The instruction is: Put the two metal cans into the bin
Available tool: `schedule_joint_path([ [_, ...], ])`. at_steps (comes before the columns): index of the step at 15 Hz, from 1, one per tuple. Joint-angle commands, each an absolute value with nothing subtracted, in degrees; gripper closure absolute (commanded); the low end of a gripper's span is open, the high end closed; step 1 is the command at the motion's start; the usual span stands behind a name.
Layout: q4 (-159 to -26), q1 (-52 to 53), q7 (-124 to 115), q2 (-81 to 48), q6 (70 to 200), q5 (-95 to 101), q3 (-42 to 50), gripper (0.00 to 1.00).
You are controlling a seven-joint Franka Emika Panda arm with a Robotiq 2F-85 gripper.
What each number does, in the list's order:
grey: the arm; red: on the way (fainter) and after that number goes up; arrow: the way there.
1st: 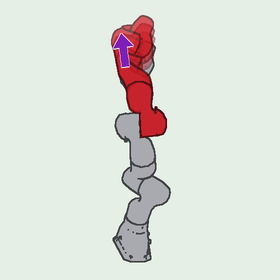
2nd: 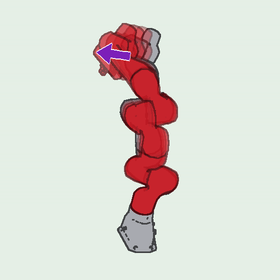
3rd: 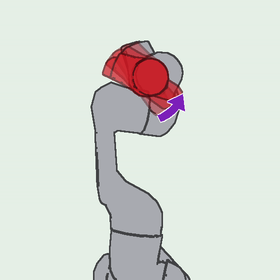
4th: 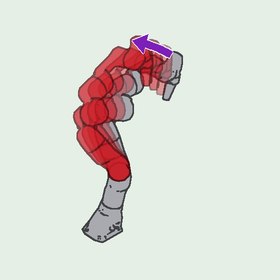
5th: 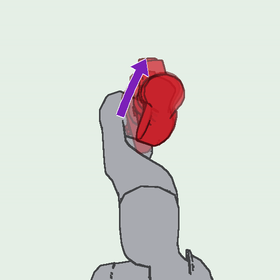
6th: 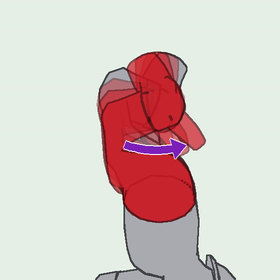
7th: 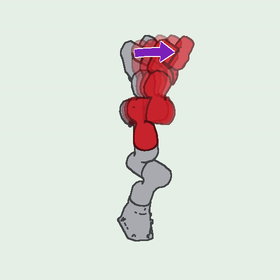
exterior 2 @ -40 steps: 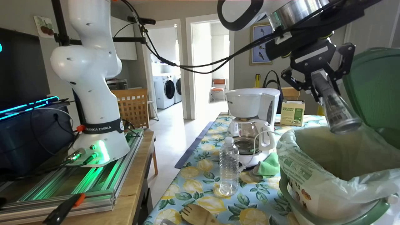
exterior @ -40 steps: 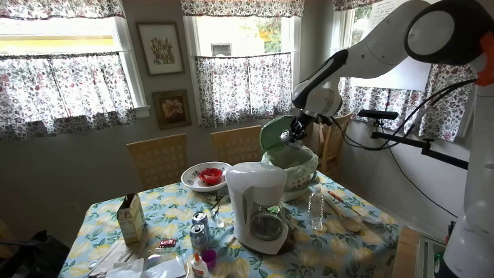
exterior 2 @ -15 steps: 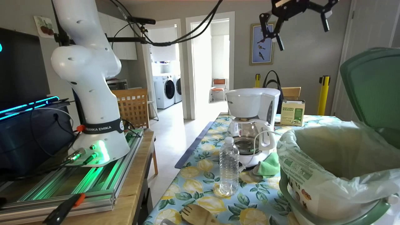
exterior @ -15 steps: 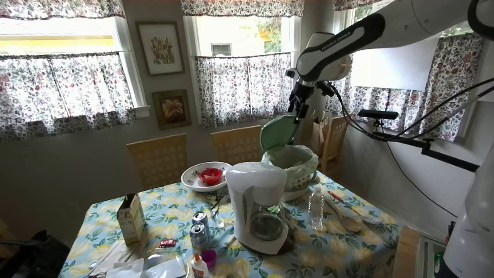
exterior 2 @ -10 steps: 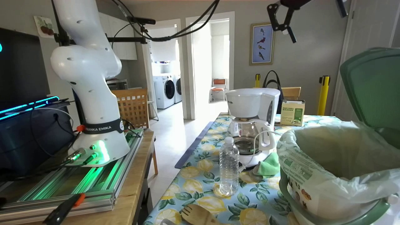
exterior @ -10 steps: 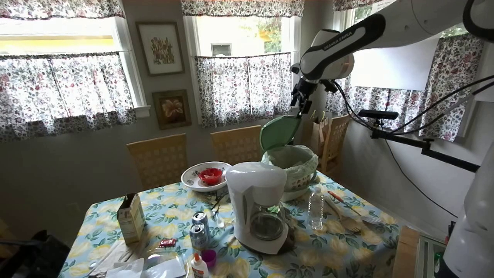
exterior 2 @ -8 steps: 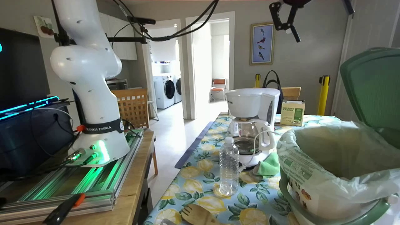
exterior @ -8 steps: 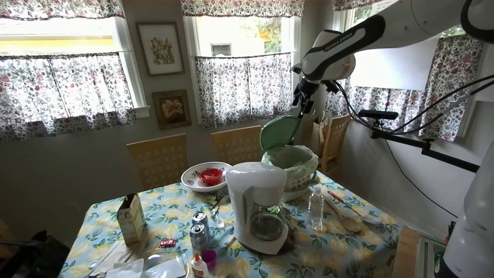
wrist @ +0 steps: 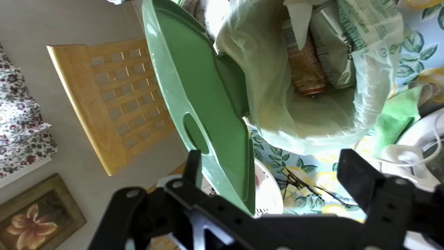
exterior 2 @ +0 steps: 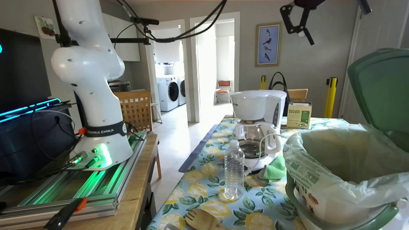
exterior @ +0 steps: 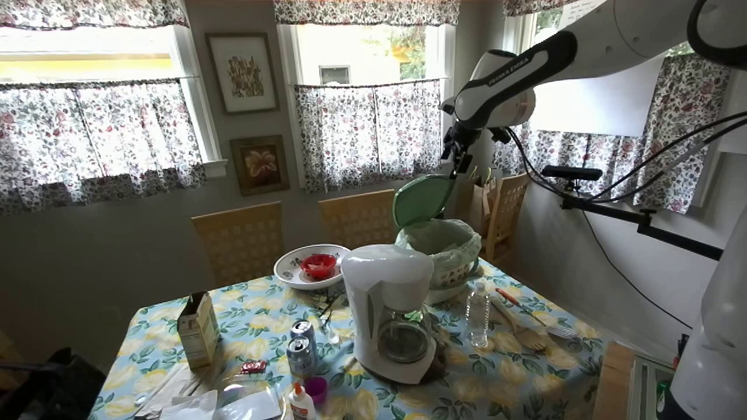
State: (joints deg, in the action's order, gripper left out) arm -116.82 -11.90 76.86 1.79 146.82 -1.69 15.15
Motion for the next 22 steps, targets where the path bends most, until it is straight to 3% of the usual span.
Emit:
schedule_joint_path([
  [1,-115.6,-12.6,79.3,-2.6,154.4,-2.3,14.9,0.0],
  [7,-113.6,-13.2,92.4,-6.5,161.5,-16.9,13.6,0.0],
  [11,-110.2,-14.4,103.1,-8.9,158.4,-28.1,12.3,0.0],
  [22,-101.0,-15.4,105.9,-17.4,150.5,-27.1,13.9,0.0],
])
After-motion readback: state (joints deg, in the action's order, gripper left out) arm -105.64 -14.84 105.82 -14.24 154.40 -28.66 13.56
